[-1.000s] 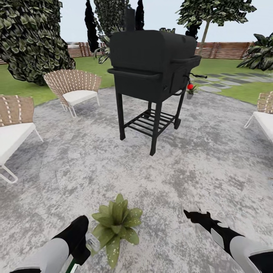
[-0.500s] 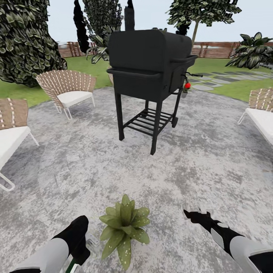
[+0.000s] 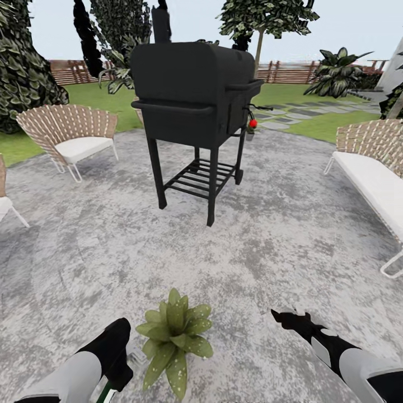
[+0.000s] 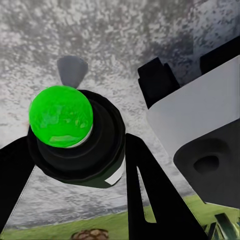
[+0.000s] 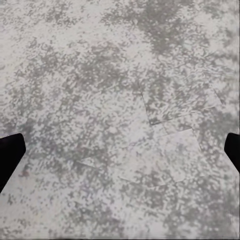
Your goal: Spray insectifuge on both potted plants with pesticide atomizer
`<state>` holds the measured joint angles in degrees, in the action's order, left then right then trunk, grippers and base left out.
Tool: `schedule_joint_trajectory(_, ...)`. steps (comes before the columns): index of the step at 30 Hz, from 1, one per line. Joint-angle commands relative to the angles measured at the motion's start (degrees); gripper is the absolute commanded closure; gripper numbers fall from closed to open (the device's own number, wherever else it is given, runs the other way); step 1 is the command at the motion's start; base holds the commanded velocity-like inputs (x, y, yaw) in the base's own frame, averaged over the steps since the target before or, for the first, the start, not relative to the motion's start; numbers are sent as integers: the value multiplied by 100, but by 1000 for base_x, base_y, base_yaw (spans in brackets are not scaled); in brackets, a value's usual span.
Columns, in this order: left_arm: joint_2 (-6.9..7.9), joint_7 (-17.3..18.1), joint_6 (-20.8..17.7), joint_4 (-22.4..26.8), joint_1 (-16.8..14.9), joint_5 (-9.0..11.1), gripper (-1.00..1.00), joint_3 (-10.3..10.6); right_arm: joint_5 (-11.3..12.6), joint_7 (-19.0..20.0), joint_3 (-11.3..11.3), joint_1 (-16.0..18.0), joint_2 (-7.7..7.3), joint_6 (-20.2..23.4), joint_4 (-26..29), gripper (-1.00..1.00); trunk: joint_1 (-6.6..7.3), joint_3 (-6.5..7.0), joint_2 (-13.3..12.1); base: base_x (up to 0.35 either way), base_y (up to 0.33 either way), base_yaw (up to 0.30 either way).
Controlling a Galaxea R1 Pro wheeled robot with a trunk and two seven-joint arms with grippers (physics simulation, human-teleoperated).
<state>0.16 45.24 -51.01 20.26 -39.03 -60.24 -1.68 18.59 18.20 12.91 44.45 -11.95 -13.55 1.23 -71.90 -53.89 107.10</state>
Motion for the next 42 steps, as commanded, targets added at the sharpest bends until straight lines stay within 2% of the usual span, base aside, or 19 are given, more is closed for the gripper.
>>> schedule_joint_trajectory(1,0,55,-14,13,1,-58,100,-17,61,26,45,5,0,-16,-9,-100,1,-7,2,0,0,-250)
schedule_joint_trajectory(7,-6,55,-14,13,1,-58,100,-17,58,26,45,3,0,-16,-9,-100,1,-22,2,0,20,-192)
schedule_joint_trajectory(16,-1,54,-14,13,1,-58,100,-25,57,16,52,3,8,-21,-9,-100,1,-29,2,-50,281,-37)
schedule_joint_trajectory(35,-4,55,-14,14,1,-52,100,-26,65,26,45,6,-2,-16,-9,-100,1,-33,2,-173,235,-263)
schedule_joint_trajectory(42,-2,54,-14,37,1,-44,100,-34,67,26,43,4,-4,-16,-9,-100,1,-33,2,-55,225,-271)
